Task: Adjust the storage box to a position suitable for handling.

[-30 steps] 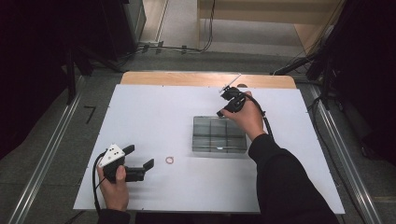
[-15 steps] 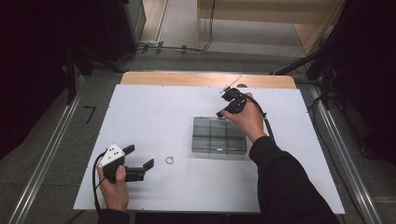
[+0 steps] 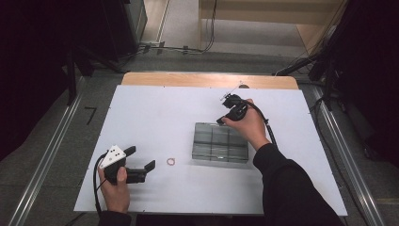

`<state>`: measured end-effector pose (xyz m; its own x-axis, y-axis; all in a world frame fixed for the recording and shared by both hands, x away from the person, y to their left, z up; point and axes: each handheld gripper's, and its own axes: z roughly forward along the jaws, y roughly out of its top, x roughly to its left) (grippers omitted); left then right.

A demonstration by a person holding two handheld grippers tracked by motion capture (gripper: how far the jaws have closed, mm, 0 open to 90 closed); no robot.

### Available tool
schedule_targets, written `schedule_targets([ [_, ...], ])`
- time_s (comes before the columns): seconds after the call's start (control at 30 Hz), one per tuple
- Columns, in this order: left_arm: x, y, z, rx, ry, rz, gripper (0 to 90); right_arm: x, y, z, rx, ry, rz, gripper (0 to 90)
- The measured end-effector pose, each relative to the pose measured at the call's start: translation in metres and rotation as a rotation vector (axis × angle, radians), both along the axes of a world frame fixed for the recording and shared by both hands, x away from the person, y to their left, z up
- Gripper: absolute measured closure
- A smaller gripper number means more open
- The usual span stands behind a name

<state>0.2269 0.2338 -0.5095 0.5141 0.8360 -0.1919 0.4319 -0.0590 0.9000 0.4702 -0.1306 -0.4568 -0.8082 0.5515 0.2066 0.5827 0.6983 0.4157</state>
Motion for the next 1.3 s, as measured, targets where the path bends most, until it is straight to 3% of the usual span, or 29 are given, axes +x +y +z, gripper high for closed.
schedule_targets([
  [1.3,0.0,0.0,0.0,0.001,0.002,-0.002,0.5,-0.048,0.008,-0.009,-0.001,0.017,0.027,88.5],
])
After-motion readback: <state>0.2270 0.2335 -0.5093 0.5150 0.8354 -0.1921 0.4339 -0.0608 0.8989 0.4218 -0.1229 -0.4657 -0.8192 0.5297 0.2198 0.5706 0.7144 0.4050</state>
